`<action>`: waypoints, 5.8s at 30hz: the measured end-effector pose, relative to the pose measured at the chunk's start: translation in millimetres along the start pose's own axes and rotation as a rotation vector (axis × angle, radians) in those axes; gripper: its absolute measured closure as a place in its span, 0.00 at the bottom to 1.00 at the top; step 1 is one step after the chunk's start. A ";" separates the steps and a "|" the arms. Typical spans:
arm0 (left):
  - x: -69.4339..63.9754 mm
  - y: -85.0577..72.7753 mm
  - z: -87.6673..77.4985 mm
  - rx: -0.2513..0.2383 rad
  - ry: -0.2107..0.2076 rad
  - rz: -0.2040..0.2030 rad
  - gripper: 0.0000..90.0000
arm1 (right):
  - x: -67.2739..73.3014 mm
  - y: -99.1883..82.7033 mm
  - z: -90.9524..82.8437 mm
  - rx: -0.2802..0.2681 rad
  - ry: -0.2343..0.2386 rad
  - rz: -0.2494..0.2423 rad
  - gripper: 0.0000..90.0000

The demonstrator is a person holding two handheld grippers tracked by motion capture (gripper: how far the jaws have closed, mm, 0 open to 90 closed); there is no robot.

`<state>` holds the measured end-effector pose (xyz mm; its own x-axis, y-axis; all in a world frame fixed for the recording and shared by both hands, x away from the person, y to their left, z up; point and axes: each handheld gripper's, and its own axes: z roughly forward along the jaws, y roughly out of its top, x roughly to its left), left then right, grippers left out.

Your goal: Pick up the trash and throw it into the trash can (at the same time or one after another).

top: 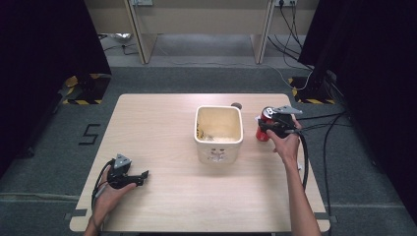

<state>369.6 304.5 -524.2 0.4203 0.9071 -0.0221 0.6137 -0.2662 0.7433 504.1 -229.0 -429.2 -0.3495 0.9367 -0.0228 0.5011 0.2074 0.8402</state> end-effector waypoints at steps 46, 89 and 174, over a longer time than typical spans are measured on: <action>0.0 0.0 0.0 0.000 0.001 0.000 0.16 | 40.6 65.3 -84.8 -0.088 0.065 -0.121 0.37; 0.0 0.1 -0.1 0.001 0.000 0.000 0.16 | 97.0 106.9 -84.2 -0.124 0.196 -0.209 0.37; 0.1 0.0 0.0 0.000 0.001 0.001 0.16 | 132.5 55.6 -3.2 0.078 0.345 -0.216 0.34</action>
<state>369.6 304.6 -524.2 0.4202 0.9072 -0.0210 0.6132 -0.2668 0.7435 483.1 -94.3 -383.8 -0.6916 0.7223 0.0002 0.4409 0.4220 0.7922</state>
